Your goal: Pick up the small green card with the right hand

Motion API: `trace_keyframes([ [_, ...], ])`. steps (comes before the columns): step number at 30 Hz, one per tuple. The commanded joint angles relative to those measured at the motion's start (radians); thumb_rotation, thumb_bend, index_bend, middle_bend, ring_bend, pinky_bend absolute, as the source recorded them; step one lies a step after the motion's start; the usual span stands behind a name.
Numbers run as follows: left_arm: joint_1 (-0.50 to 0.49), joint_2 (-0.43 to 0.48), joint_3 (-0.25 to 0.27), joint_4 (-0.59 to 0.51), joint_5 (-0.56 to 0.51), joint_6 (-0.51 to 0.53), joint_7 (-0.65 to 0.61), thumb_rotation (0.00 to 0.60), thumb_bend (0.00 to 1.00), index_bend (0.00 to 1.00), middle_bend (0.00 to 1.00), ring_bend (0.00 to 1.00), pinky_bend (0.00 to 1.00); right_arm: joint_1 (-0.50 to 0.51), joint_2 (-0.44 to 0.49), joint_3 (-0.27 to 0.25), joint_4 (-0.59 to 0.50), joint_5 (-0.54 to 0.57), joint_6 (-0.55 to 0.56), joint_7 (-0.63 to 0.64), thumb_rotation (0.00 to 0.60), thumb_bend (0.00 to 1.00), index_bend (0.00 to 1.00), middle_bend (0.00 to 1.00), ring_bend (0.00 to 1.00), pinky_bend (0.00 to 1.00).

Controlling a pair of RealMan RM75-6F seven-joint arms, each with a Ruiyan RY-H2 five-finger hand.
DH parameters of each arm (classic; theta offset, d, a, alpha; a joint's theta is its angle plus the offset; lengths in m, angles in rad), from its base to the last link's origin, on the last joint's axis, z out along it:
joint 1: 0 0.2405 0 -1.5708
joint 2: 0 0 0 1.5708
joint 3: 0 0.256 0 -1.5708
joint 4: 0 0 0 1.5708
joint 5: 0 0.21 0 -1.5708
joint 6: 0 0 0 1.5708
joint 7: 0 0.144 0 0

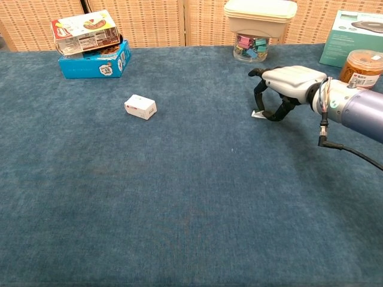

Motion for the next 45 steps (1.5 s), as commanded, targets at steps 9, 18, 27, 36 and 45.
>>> trace_keyframes([
  [9, 0.000, -0.001, 0.000, 0.000, 0.000, 0.000, 0.001, 0.600, 0.00, 0.00, 0.00, 0.00, 0.01, 0.004, -0.011, 0.018, 0.055, 0.017, 0.000, 0.006, 0.600, 0.54, 0.65, 0.00, 0.00, 0.00],
  [18, 0.000, 0.000, 0.000, 0.000, -0.001, -0.001, -0.002, 0.600, 0.00, 0.00, 0.00, 0.00, 0.01, 0.009, -0.005, 0.044, 0.118, 0.037, -0.001, 0.015, 0.600, 0.54, 0.65, 0.00, 0.00, 0.00],
  [27, 0.001, 0.001, 0.003, -0.002, 0.006, 0.001, -0.002, 0.600, 0.00, 0.00, 0.00, 0.00, 0.01, 0.002, 0.051, 0.078, 0.069, 0.033, 0.056, 0.040, 0.600, 0.55, 0.65, 0.00, 0.00, 0.00],
  [36, 0.002, 0.004, 0.009, 0.001, 0.020, -0.001, -0.010, 0.600, 0.00, 0.00, 0.00, 0.00, 0.01, -0.058, 0.184, 0.079, -0.126, -0.041, 0.204, 0.088, 0.600, 0.38, 0.32, 0.00, 0.00, 0.00],
  [45, 0.010, 0.016, 0.026, 0.013, 0.068, 0.008, -0.052, 0.600, 0.00, 0.00, 0.00, 0.00, 0.01, -0.187, 0.392, 0.067, -0.390, -0.055, 0.339, 0.070, 0.600, 0.00, 0.01, 0.00, 0.00, 0.00],
])
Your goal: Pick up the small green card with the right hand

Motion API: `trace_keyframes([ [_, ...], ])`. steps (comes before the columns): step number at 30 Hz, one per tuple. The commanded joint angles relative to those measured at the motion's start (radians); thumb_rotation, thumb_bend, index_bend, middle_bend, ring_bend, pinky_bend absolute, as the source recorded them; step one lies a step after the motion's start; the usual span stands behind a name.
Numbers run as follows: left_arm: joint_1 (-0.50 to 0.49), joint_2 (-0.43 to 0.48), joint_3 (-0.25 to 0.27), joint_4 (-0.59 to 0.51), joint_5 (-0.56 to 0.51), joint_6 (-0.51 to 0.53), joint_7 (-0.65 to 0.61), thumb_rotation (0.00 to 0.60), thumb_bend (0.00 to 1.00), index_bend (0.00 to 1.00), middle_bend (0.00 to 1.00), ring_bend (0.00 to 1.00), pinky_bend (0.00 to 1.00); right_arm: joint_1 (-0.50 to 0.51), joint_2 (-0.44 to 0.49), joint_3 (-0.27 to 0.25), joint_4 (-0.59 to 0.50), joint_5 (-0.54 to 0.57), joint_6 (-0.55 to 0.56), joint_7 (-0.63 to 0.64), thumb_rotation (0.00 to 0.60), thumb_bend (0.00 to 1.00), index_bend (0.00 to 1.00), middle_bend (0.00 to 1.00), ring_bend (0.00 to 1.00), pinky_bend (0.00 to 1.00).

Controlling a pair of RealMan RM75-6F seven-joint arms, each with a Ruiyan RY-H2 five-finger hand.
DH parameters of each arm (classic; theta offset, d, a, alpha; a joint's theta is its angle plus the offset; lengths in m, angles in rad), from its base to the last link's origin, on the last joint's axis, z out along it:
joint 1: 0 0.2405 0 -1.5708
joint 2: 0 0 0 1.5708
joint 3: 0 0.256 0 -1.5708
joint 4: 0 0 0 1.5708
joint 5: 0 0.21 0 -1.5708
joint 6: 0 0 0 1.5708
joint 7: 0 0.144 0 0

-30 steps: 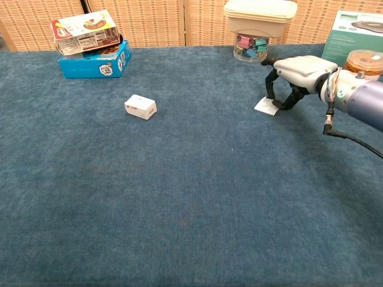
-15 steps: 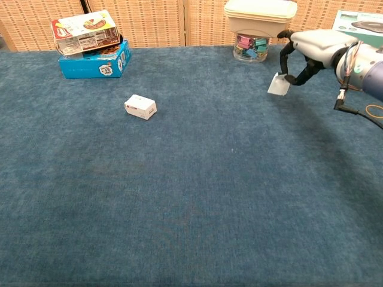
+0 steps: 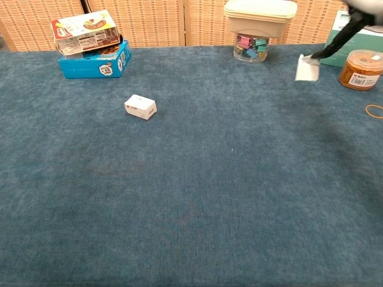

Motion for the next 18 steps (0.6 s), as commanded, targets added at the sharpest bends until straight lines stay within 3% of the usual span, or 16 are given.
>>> trace_keyframes([
  [1, 0.005, 0.005, 0.009, 0.006, 0.021, 0.006, -0.017, 0.600, 0.00, 0.00, 0.00, 0.00, 0.01, -0.087, 0.117, -0.015, -0.138, -0.012, 0.080, -0.004, 0.600, 0.00, 0.00, 0.00, 0.00, 0.00],
  [7, 0.013, 0.010, 0.021, 0.020, 0.055, 0.021, -0.044, 0.600, 0.00, 0.00, 0.00, 0.00, 0.01, -0.175, 0.213, -0.049, -0.252, -0.058, 0.177, 0.004, 0.600, 0.00, 0.00, 0.00, 0.00, 0.00],
  [12, 0.023, 0.017, 0.034, 0.035, 0.090, 0.038, -0.076, 0.600, 0.00, 0.00, 0.00, 0.00, 0.01, -0.275, 0.300, -0.133, -0.323, -0.169, 0.281, 0.011, 0.600, 0.00, 0.00, 0.00, 0.00, 0.00],
  [18, 0.034, 0.019, 0.037, 0.054, 0.122, 0.072, -0.111, 0.600, 0.00, 0.00, 0.00, 0.00, 0.01, -0.373, 0.386, -0.191, -0.438, -0.183, 0.340, -0.009, 0.600, 0.00, 0.00, 0.00, 0.00, 0.00],
])
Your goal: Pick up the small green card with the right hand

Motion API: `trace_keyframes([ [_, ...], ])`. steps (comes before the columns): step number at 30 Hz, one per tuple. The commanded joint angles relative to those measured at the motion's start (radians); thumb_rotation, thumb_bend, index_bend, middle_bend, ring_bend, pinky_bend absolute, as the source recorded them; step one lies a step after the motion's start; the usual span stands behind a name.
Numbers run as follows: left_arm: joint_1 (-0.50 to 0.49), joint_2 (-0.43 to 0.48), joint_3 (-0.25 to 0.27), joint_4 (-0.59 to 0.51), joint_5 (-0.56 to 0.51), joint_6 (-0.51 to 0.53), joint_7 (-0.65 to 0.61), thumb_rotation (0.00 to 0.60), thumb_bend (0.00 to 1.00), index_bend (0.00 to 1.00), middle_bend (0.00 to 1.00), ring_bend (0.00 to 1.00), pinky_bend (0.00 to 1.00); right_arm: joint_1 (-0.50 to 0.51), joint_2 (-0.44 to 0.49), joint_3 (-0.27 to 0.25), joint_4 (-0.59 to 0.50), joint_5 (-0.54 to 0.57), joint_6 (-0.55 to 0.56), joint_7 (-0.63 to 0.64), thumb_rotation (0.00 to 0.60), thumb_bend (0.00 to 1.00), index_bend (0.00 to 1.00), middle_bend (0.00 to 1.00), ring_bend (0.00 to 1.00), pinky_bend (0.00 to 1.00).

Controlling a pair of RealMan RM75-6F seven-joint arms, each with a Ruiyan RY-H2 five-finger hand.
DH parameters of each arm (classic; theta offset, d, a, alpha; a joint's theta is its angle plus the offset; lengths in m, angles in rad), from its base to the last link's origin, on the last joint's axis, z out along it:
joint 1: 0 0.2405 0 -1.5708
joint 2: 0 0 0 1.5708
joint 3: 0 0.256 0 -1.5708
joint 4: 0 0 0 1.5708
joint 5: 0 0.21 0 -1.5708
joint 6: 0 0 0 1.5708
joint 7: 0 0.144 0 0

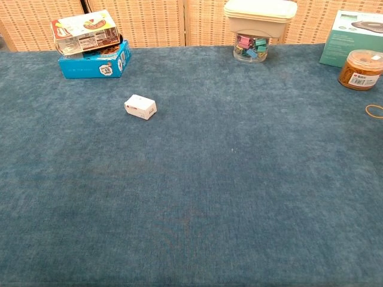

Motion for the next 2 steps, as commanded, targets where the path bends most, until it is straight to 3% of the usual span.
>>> trace_keyframes([
  [1, 0.007, -0.002, 0.000, 0.015, 0.016, 0.022, -0.016, 0.600, 0.00, 0.00, 0.00, 0.00, 0.01, -0.064, 0.045, -0.040, -0.068, -0.011, 0.045, -0.016, 0.600, 0.00, 0.00, 0.00, 0.00, 0.00],
  [2, 0.008, -0.004, -0.001, 0.018, 0.019, 0.029, -0.020, 0.600, 0.00, 0.00, 0.00, 0.00, 0.01, -0.074, 0.050, -0.045, -0.076, -0.009, 0.051, -0.017, 0.600, 0.00, 0.00, 0.00, 0.00, 0.00],
])
